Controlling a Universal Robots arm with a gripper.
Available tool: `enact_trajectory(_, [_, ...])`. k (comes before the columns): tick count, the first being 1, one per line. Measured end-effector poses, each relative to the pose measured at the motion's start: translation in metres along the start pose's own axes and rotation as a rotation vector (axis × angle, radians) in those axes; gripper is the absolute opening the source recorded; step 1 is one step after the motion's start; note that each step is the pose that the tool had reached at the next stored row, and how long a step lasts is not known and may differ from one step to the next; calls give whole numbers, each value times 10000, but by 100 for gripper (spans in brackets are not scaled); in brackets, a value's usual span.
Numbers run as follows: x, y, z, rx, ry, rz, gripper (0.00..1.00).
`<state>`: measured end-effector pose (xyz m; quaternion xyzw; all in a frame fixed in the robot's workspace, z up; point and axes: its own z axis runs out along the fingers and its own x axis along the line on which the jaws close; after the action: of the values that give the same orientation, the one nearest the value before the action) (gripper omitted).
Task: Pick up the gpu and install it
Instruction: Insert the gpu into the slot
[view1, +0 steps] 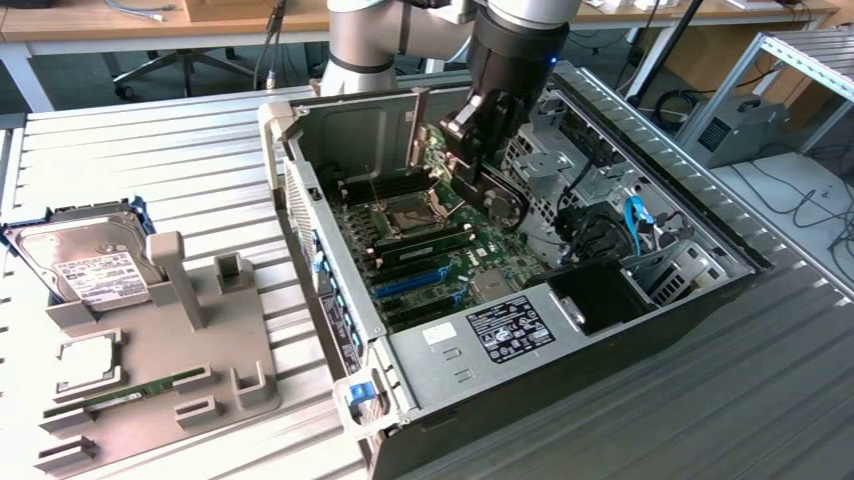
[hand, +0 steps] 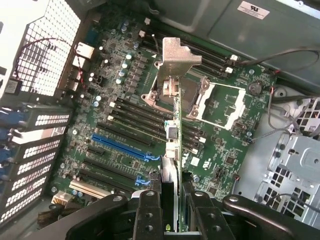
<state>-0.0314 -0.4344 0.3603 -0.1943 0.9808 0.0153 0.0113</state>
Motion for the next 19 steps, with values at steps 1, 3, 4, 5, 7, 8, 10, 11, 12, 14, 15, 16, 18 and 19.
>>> enact_trajectory(1, [-3,-1,0,-2,2,-89,26])
enact_trajectory(3, [-4,-2,0,-1,8,-212,26])
enact_trajectory(4, [-5,-2,0,0,11,-276,26])
enact_trajectory(5, [-5,-2,1,2,13,-328,26])
enact_trajectory(7, [-6,-3,0,13,25,-518,26])
enact_trajectory(8, [-9,-4,0,17,32,-618,26])
enact_trajectory(10, [-11,-5,1,21,39,-739,26])
enact_trajectory(11, [-11,-5,1,23,42,-800,26])
enact_trajectory(12, [-11,-5,1,22,43,-838,26])
enact_trajectory(14, [-12,-5,1,21,46,-920,26])
enact_trajectory(15, [-12,-5,1,20,46,-955,26])
enact_trajectory(16, [-12,-5,1,20,47,-979,26])
enact_trajectory(18, [-12,-5,1,19,48,-1012,26])
enact_trajectory(19, [-12,-5,1,18,48,-1026,26])
